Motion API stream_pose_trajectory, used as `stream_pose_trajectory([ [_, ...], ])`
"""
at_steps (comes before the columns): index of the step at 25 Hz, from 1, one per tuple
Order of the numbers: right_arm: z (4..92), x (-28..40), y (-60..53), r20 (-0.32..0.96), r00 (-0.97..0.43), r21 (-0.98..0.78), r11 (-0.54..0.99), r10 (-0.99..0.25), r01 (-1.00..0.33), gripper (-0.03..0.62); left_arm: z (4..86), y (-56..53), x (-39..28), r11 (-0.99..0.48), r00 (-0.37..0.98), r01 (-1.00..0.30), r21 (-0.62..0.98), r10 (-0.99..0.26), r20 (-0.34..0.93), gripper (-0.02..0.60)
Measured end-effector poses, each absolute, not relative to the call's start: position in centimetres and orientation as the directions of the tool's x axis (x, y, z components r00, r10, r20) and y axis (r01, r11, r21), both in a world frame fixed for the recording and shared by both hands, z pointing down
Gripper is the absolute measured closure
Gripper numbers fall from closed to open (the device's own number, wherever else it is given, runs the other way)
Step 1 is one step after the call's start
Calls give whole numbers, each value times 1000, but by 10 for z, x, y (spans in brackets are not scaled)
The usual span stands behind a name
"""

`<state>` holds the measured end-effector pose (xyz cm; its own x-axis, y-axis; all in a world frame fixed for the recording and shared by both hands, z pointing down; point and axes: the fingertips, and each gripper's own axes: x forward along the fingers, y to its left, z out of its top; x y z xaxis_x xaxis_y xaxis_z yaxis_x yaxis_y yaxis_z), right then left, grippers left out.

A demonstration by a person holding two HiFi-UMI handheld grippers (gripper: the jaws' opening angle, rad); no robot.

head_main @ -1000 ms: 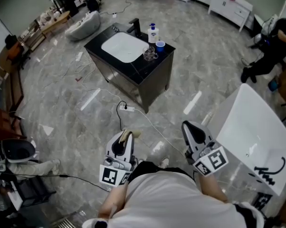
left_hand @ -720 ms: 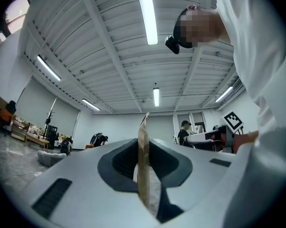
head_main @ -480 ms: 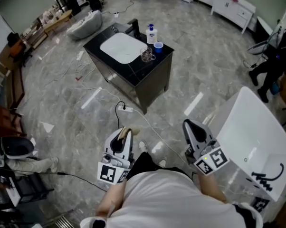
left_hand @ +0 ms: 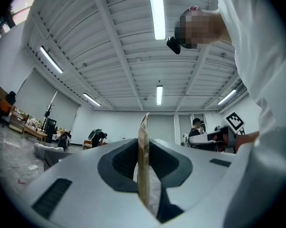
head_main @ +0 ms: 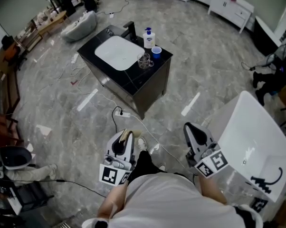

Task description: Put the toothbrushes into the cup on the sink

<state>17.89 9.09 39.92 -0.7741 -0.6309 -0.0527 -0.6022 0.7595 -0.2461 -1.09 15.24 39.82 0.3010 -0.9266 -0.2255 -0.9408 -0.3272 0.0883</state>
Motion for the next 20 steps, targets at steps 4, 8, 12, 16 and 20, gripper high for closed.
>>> stream_pose_trajectory([
  [4,401,160,56,-51,-771,-278,750,-635,-600,559,408,118,-27,-339,309,-934,114,-924,-224,526],
  [8,395,131,19,-47,-776,-278,755,-629,-594,557,408,81,-59,-332,299,-935,127,-928,-221,526],
  [12,386,102,-19,-50,-778,-269,758,-627,-594,557,399,45,-89,-331,296,-935,126,-927,-231,526],
  [16,389,75,-48,-36,-776,-267,754,-630,-600,557,405,15,-109,-351,317,-926,138,-922,-221,526],
  [20,385,54,-69,-11,-776,-252,752,-631,-608,557,405,-11,-133,-357,314,-917,180,-921,-230,526],
])
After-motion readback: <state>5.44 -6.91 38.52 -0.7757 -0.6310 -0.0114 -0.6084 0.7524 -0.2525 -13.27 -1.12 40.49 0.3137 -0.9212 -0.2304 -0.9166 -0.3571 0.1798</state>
